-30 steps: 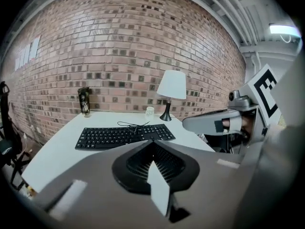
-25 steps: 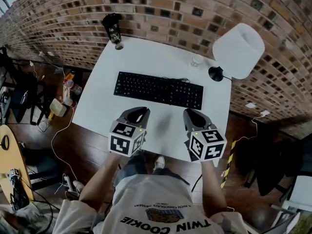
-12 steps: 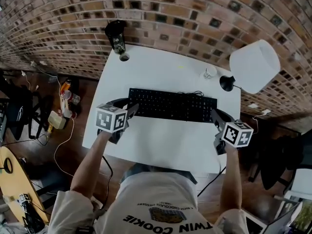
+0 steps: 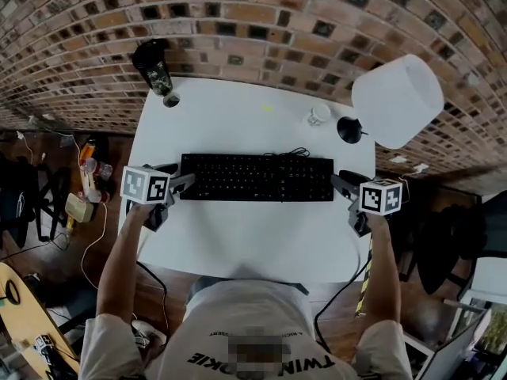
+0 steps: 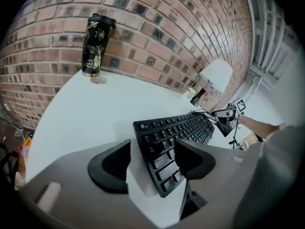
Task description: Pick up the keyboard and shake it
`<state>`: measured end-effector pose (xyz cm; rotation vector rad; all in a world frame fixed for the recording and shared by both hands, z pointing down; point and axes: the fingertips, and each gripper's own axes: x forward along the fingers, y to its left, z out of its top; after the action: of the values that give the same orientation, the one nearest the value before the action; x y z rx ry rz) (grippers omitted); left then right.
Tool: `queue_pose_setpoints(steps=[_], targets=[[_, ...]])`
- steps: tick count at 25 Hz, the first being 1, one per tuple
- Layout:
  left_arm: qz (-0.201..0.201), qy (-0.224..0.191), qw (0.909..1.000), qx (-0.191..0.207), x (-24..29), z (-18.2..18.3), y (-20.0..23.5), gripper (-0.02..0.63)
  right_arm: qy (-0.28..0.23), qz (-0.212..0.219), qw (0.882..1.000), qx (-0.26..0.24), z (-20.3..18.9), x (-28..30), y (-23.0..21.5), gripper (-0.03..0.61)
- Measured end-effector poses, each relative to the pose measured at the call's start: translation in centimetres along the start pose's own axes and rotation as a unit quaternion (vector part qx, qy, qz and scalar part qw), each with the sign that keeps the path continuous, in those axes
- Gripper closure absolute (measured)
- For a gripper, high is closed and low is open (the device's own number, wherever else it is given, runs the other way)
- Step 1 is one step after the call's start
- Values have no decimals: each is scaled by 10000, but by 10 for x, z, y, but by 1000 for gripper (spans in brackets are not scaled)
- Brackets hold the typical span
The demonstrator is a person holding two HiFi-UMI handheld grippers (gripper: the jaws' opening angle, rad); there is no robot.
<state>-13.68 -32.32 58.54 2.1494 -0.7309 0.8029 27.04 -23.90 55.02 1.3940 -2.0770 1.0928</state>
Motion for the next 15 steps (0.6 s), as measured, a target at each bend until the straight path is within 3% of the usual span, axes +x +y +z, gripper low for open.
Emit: queue_pose_setpoints(steps=[3, 10, 15], targets=[[-95, 227, 9997, -16, 8, -1, 1, 314, 130, 436, 9986, 267, 2, 8, -14, 397], [-214, 567, 9981, -139, 14, 3, 3, 359, 596, 1265, 9881, 635, 7, 32, -30, 397], [-97, 629, 9980, 19, 23, 14, 0, 359, 1074, 1414, 9819, 662, -4, 48, -32, 397]])
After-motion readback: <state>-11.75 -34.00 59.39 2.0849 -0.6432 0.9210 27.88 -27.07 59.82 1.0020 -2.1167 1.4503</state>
